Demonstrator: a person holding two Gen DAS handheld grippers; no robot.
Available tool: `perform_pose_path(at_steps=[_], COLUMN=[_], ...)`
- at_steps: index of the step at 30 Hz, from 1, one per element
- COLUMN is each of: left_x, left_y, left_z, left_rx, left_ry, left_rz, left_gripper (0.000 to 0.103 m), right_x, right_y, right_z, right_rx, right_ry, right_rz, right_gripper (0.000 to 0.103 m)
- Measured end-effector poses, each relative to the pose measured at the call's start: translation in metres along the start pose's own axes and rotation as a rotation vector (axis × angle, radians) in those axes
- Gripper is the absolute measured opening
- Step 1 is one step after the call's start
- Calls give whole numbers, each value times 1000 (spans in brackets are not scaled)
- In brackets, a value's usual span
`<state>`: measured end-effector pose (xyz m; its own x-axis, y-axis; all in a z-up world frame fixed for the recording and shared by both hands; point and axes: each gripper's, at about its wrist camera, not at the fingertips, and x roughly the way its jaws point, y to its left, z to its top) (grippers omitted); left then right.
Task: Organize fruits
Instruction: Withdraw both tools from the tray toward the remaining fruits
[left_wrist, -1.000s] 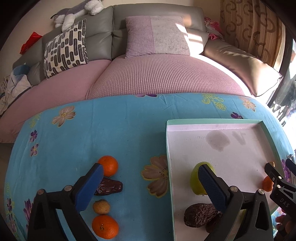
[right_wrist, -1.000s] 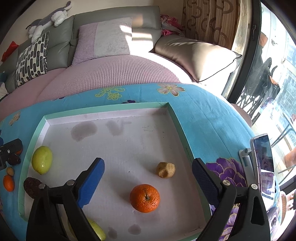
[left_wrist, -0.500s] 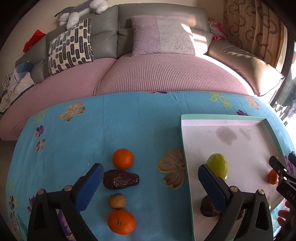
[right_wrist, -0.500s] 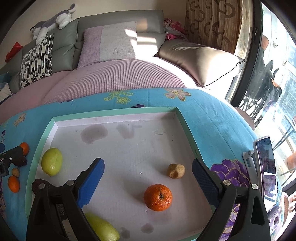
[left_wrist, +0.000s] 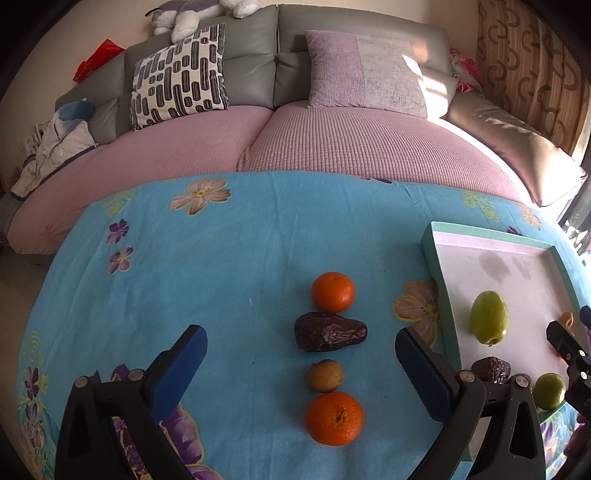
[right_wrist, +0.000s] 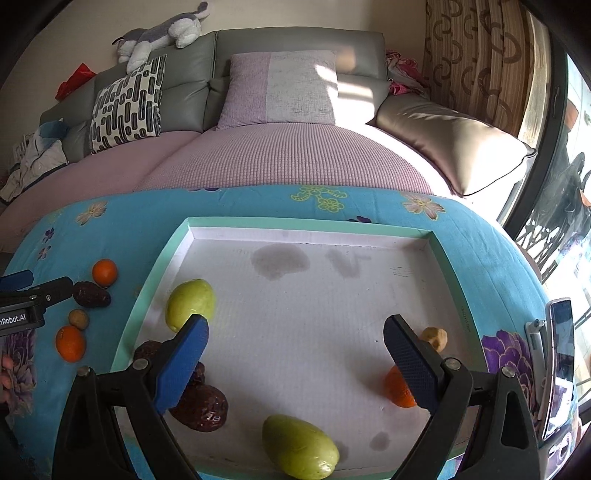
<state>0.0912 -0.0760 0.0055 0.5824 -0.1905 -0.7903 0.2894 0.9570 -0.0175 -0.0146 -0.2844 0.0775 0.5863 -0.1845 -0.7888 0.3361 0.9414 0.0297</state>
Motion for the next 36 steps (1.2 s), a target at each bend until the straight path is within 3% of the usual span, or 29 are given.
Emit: perform_pose_path(at_steps=[17,25,31,36], left_x=[7,4,8,3], left_y=[78,83,76,90], left_z=[-20,-29,-32,-32], left_rx=[-173,-202,-186,-196], left_ry=[-7,-54,-25,-22], left_rz=[-9,-66,-111,-24], left_gripper=[103,103,103,103], right_x=[4,-1,-4,-1], right_y=[63,78,101,118], right_z=[2,1,-2,-6], right_rx=[-44,-13,-81,-113], right_ry=[-26,-44,-41,-22], right_rz=[171,230,279,332], right_gripper=[96,96,96,92])
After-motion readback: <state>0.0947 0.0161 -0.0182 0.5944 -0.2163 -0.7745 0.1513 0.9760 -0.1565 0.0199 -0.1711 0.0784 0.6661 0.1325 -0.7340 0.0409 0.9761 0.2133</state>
